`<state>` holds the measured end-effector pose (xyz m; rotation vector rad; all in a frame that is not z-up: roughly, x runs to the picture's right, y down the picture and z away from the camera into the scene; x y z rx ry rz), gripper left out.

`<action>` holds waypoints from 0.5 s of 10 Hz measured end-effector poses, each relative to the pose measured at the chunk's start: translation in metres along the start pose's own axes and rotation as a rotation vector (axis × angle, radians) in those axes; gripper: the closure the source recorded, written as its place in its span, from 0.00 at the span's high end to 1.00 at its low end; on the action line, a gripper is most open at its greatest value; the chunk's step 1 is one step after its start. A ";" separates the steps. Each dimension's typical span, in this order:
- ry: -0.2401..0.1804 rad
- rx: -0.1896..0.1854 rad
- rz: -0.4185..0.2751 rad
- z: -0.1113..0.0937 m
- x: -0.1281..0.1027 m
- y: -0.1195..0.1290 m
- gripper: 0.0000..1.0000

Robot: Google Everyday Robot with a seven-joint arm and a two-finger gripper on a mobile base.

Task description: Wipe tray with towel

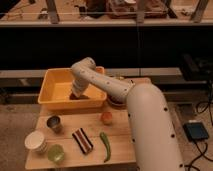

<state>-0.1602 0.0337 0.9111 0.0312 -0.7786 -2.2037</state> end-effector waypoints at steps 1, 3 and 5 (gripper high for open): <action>-0.009 0.001 0.005 -0.001 -0.013 0.002 0.00; -0.020 -0.007 0.043 -0.003 -0.032 0.020 0.00; -0.037 -0.029 0.106 -0.002 -0.043 0.060 0.00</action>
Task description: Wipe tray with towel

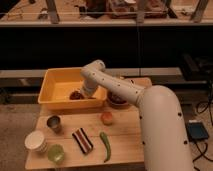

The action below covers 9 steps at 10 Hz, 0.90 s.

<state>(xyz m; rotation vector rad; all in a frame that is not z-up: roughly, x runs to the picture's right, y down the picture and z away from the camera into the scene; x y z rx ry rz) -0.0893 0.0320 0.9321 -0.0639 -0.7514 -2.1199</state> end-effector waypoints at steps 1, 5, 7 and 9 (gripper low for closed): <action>0.000 -0.004 0.033 0.003 0.004 0.018 0.00; 0.025 -0.016 0.121 0.015 0.057 0.061 0.00; 0.042 -0.016 0.106 0.016 0.088 0.054 0.00; 0.055 0.001 0.057 0.017 0.115 0.024 0.00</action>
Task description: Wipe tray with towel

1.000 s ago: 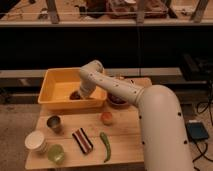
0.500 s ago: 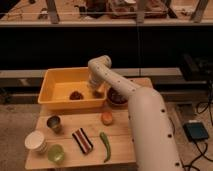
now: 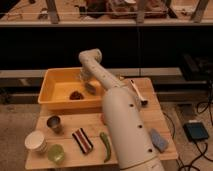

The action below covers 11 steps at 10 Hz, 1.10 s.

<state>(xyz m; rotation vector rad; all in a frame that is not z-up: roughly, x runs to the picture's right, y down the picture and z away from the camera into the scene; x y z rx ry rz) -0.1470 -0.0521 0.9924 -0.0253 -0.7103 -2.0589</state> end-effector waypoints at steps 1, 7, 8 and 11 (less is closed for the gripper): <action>0.006 0.016 -0.024 -0.002 0.002 -0.014 0.00; 0.000 0.113 -0.155 -0.020 -0.075 -0.093 0.00; -0.007 0.113 -0.157 -0.022 -0.087 -0.093 0.00; -0.039 0.080 -0.109 -0.022 -0.124 -0.054 0.00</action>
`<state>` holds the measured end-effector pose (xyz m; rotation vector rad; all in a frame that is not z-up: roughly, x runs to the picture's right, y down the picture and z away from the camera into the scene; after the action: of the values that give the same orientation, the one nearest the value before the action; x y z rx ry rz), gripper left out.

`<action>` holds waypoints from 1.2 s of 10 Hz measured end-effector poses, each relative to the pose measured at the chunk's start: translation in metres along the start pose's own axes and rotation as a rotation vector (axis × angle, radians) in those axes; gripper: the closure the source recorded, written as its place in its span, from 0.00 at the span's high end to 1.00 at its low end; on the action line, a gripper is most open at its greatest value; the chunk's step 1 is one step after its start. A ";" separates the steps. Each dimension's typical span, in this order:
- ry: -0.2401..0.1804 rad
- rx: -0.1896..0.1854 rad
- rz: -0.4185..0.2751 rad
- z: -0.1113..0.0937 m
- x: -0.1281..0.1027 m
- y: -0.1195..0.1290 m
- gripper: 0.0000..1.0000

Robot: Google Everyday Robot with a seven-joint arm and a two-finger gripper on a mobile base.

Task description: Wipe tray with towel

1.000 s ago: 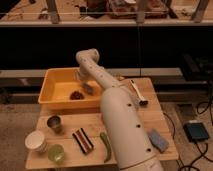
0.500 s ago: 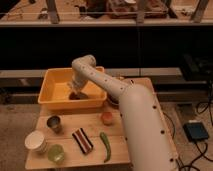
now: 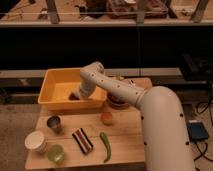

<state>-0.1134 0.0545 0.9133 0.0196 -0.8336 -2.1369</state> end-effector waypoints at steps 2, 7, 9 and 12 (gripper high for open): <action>-0.017 -0.038 0.056 0.004 -0.001 0.032 0.00; -0.030 -0.121 0.141 0.009 0.057 0.098 0.00; -0.022 -0.117 0.151 0.014 0.094 0.099 0.00; 0.007 -0.083 0.102 0.012 0.118 0.075 0.00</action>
<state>-0.1429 -0.0543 0.9959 -0.0568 -0.7260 -2.0727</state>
